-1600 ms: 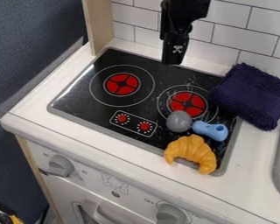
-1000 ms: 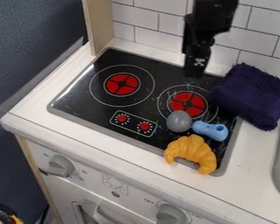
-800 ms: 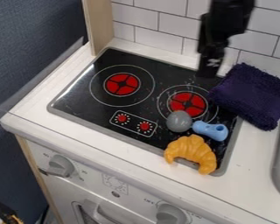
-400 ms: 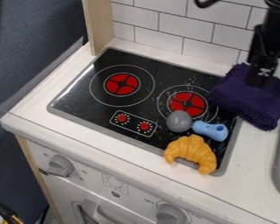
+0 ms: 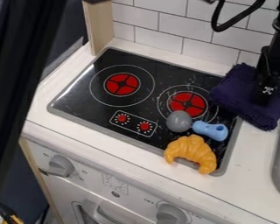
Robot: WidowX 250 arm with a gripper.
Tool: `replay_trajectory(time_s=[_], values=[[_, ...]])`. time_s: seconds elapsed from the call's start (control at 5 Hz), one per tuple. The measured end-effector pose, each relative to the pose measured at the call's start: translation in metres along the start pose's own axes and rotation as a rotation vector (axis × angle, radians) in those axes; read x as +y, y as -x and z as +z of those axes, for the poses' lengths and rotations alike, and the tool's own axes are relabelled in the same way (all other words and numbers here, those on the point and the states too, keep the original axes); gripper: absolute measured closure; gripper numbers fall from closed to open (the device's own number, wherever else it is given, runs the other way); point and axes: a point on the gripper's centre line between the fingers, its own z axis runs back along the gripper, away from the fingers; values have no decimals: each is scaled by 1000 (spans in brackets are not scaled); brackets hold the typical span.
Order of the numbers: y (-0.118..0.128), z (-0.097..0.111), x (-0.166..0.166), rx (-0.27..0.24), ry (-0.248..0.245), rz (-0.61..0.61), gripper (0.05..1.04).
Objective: Move the purple cloth to the left burner
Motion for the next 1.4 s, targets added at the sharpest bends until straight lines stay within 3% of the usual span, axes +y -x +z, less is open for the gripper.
replay_trajectory(time_s=[0.4,0.8,1.4], values=[[28,-11,-6,15,5,62,85],[93,-4,-11,38,-14,237,85],[157,-10,-12,35,-4,432,84]])
